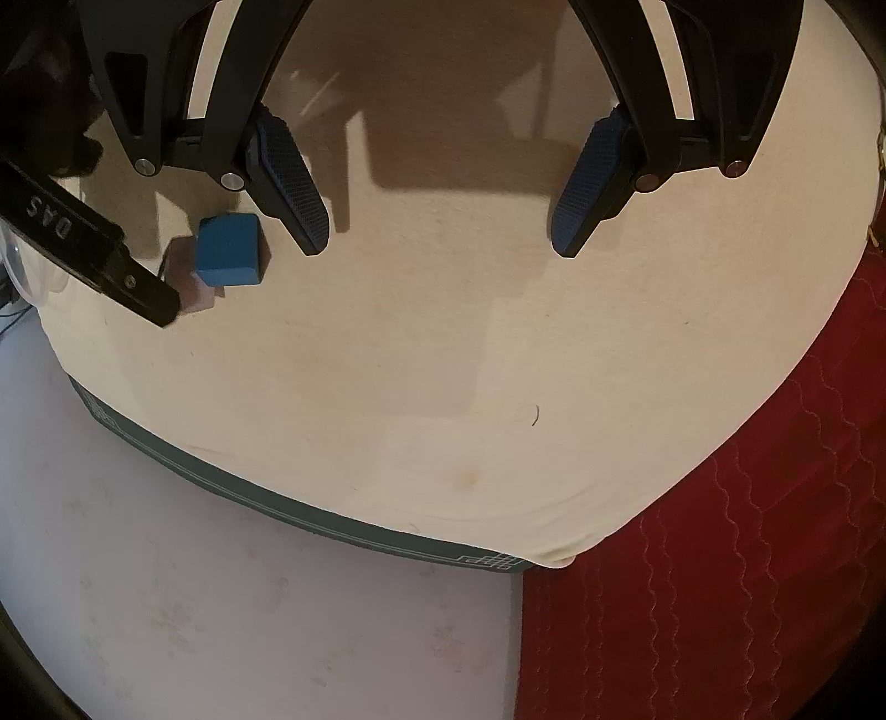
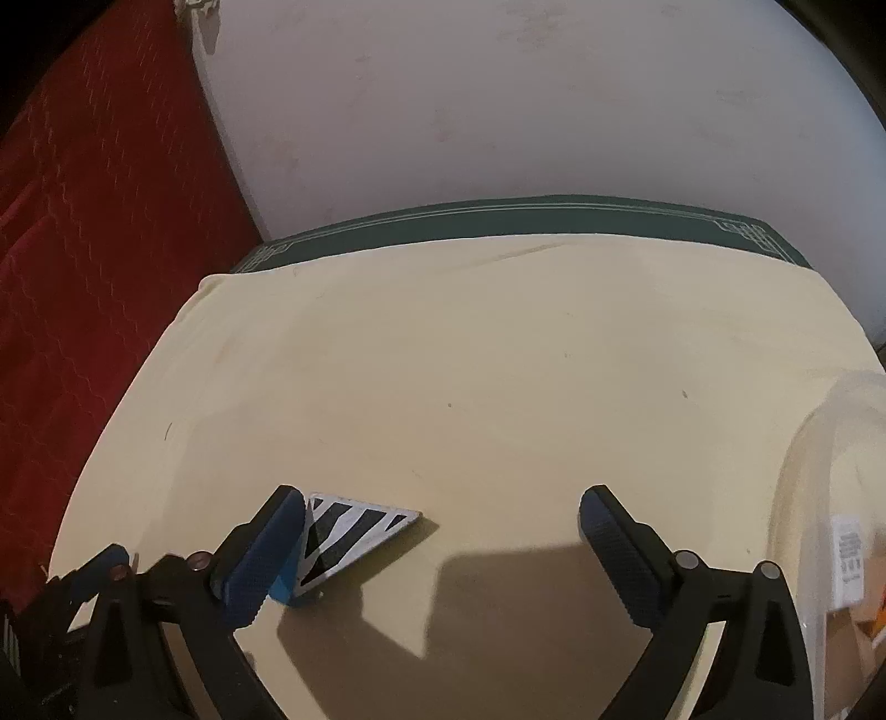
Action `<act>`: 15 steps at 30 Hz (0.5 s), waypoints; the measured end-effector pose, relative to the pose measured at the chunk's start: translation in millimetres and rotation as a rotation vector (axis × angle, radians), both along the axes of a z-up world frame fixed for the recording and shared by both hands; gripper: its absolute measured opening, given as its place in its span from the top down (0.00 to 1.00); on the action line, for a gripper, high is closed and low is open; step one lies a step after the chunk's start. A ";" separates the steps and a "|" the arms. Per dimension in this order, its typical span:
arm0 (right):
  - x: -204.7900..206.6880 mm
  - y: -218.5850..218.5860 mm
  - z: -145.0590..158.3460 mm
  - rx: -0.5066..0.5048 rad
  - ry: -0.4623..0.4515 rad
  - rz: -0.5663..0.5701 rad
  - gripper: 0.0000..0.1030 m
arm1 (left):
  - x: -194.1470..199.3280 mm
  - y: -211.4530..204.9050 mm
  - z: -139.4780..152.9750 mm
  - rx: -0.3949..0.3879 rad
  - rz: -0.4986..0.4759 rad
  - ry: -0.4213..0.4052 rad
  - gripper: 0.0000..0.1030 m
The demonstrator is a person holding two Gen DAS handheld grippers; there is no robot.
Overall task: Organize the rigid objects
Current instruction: 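Grasp the blue cube with the left gripper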
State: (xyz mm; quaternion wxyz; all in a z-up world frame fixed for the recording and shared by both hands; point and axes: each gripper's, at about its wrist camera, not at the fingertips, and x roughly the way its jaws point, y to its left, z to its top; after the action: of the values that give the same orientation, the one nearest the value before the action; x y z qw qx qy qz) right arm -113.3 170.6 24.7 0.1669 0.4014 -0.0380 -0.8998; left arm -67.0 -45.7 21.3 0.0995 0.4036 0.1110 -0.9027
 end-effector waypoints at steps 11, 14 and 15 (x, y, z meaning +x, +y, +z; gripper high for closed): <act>16.2 23.3 -3.1 -0.004 0.011 -0.046 0.02 | -3.9 4.1 0.8 0.004 -0.035 0.025 0.19; 18.8 29.4 -1.1 -0.032 0.021 -0.043 0.02 | -3.5 5.1 2.6 0.025 -0.064 0.047 0.19; 20.1 32.0 0.0 -0.053 0.020 -0.042 0.02 | -3.7 6.9 3.5 0.027 -0.073 0.053 0.19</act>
State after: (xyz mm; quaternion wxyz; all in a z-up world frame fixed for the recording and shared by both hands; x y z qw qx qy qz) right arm -93.2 202.5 24.8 0.1588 0.3869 -0.0687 -0.9057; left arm -70.7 -38.7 24.8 0.0578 0.3848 0.1110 -0.9145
